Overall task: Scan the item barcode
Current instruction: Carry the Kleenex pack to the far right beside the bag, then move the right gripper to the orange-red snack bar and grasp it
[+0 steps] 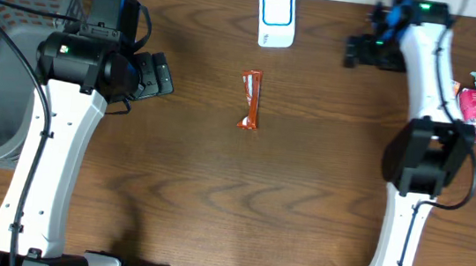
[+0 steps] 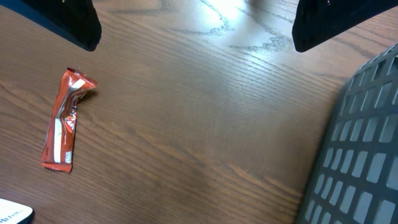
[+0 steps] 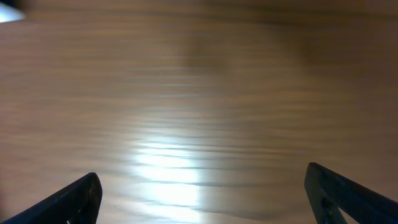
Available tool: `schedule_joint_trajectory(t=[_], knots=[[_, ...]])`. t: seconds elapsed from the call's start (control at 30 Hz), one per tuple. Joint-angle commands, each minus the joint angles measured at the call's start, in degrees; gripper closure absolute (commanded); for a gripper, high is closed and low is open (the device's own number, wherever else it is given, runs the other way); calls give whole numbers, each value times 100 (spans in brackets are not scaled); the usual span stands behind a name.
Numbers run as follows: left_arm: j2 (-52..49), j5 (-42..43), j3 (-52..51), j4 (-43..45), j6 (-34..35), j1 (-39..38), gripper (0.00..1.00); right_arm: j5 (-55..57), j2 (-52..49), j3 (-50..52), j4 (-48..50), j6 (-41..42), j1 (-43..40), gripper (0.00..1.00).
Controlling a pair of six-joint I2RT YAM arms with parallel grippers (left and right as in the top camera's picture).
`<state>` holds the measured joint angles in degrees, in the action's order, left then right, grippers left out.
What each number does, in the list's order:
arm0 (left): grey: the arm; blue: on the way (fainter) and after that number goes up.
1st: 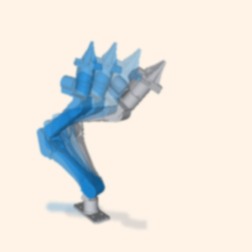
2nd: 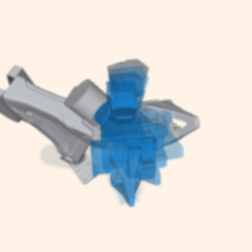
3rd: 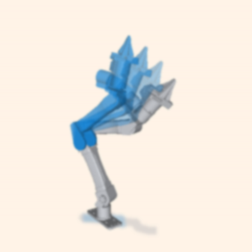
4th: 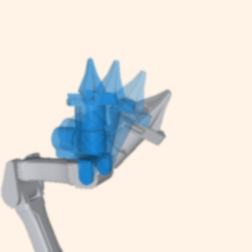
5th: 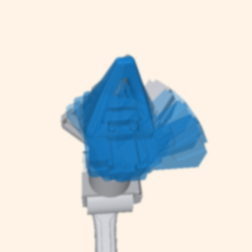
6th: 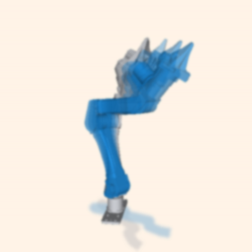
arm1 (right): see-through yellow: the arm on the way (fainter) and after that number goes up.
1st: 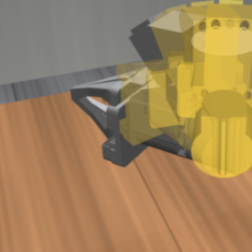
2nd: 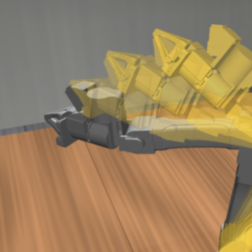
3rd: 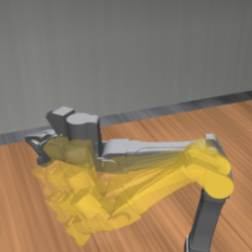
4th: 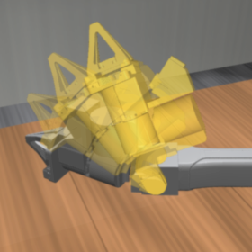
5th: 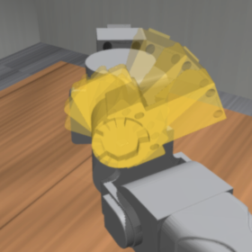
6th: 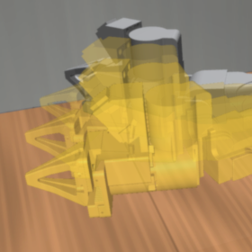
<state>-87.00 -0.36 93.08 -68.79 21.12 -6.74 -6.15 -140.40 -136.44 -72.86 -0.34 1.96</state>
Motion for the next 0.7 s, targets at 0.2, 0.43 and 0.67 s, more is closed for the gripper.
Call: schedule_joint_trajectory(t=[0.2, 0.43, 0.67], knots=[[52, -55, -2, -15, -31, 20, 2, -1598, 153, -101, -4, 243, 1215, 1], [52, -55, -2, -17, -31, 20, 2, -1314, 151, 142, 299, 1241, 1982, 1], [52, -55, -2, -17, -31, 20, 2, -1067, 151, 577, 286, 1768, 2310, 1]])
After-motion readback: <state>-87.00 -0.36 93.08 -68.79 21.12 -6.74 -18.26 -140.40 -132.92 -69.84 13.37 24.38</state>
